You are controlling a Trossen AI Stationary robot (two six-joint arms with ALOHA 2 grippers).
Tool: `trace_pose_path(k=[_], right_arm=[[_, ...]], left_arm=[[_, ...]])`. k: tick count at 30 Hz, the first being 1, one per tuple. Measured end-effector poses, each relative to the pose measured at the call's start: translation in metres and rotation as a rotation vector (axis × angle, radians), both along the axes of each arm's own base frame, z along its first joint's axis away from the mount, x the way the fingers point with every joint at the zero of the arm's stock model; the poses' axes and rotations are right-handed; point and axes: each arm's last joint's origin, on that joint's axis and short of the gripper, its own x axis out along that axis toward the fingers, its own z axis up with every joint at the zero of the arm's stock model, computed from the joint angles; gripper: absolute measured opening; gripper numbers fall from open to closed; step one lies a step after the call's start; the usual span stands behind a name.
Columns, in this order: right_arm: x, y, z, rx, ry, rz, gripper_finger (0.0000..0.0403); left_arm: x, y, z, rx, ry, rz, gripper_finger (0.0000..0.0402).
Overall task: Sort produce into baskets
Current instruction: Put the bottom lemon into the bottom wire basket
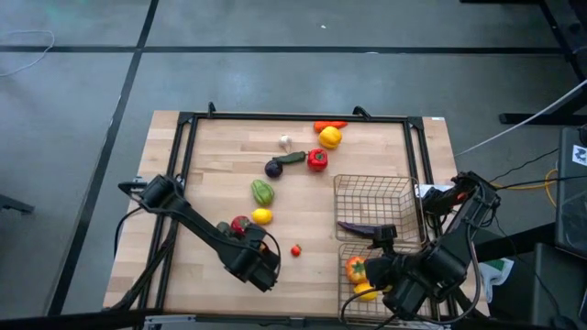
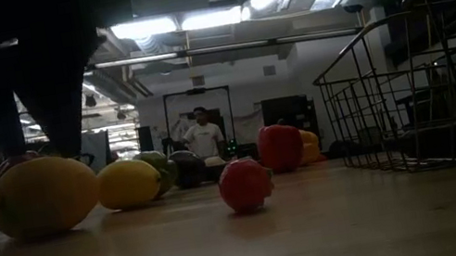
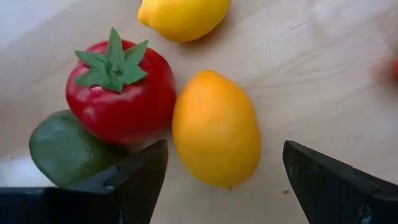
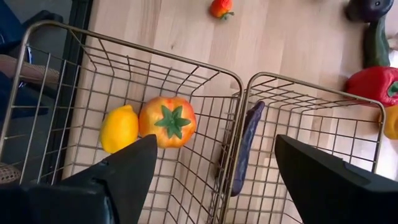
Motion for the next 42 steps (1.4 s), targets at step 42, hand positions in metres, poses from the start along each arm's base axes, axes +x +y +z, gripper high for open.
trace_pose_path(k=[42], right_arm=[[-0.030,-0.004,0.026,-0.070,-0.228,0.032,0.0325]], left_arm=[[0.022,-0.010,-0.003,-0.010,-0.039,-0.169,0.0243]])
